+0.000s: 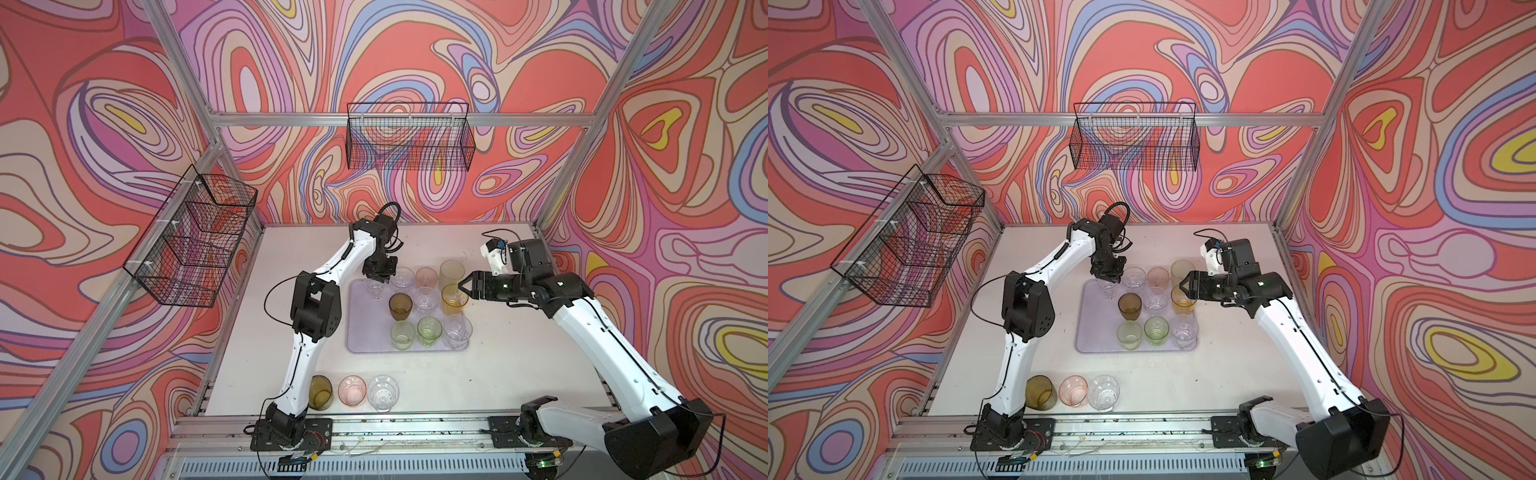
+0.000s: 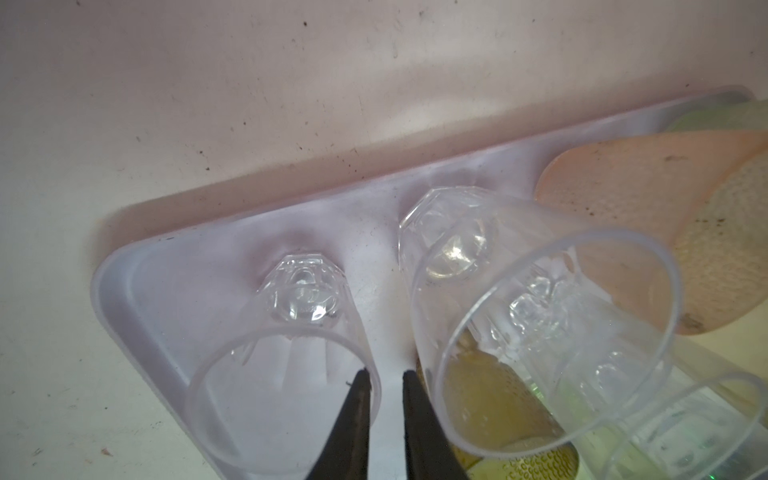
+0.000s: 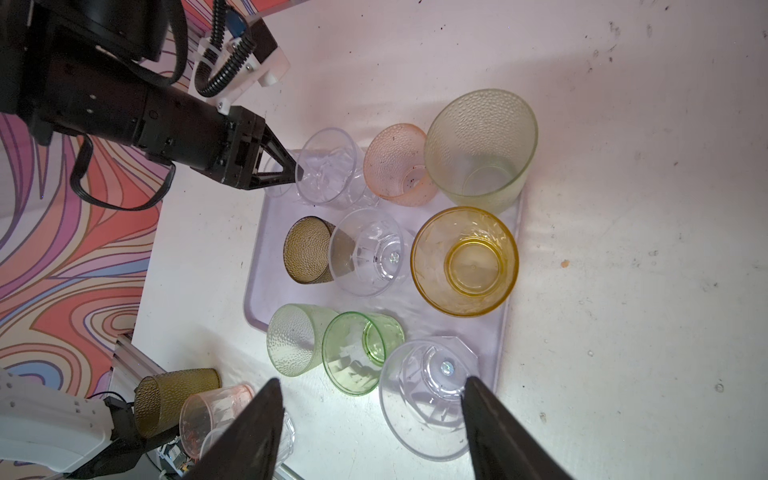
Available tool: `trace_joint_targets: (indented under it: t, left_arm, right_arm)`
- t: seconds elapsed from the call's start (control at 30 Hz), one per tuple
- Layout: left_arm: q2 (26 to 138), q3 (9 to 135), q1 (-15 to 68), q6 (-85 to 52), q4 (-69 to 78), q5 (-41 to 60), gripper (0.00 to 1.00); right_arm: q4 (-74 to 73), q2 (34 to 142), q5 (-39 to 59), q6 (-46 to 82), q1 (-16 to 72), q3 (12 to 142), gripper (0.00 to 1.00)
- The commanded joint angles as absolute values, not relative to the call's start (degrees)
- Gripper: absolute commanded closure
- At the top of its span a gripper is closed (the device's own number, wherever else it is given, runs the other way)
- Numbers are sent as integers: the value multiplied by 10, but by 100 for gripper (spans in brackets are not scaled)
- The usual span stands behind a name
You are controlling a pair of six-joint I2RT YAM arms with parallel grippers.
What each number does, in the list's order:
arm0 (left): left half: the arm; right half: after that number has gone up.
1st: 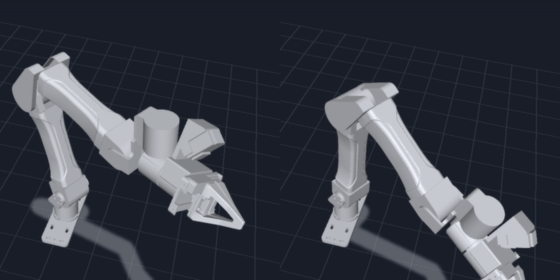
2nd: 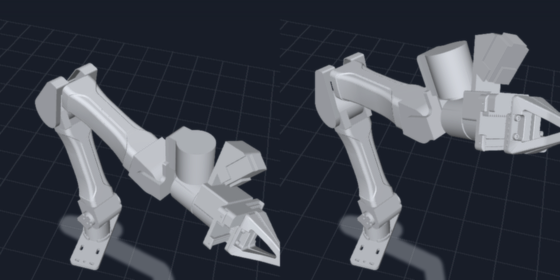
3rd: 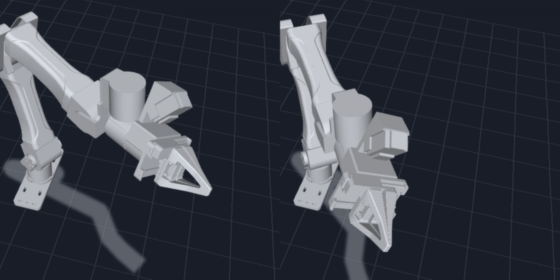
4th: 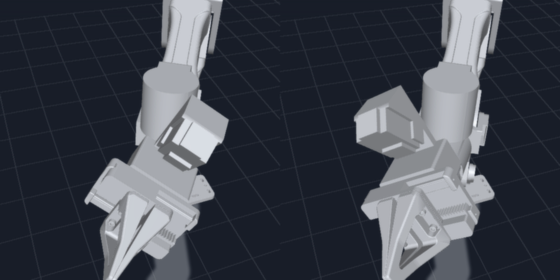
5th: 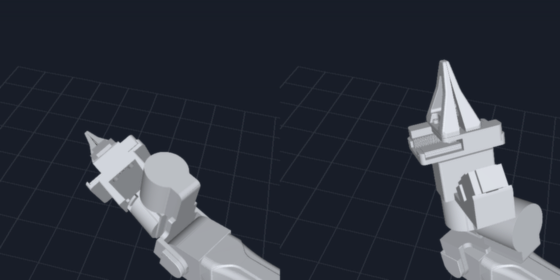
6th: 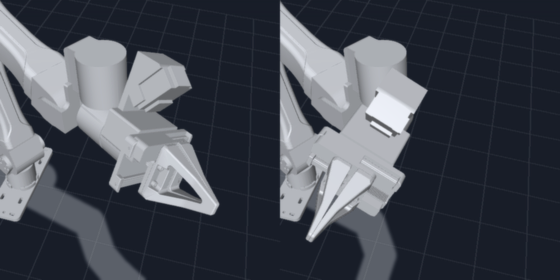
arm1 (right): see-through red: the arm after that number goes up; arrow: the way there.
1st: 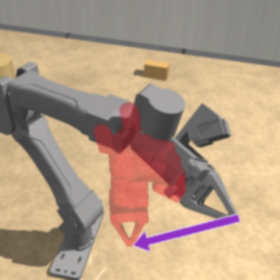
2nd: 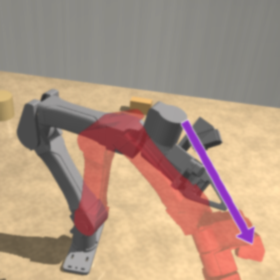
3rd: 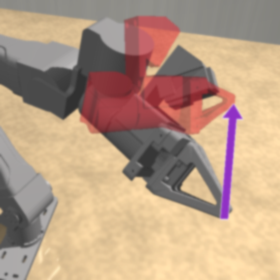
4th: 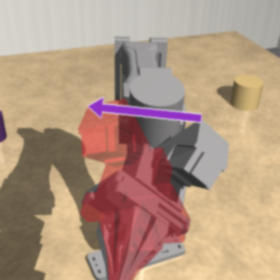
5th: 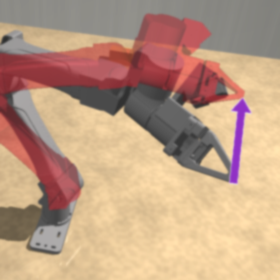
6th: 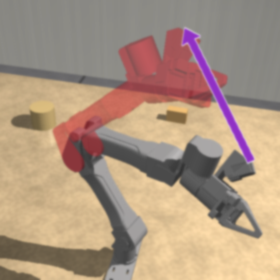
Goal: Place the glasses into the tray
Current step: 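Lower the clear cup upside down on the tray's far corner and open the left gripper, then raise the left gripper and move it back toward the robot's edge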
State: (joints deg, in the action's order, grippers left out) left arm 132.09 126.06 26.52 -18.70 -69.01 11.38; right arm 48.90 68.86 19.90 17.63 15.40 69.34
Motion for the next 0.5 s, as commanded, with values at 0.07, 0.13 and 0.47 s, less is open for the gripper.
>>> trace_joint_targets:
  t: [0.07,0.13,0.47]
  left_arm:
    - [1278,1285,263,-188,-724,100,80]
    - [1271,1285,263,-187,-728,94,80]
    - [1232,1286,263,-180,-750,70,80]
  right_arm:
    - [496,675,192,172,152,690,30]
    - [495,675,192,172,152,691,30]
    - [494,681,189,170,152,693,30]
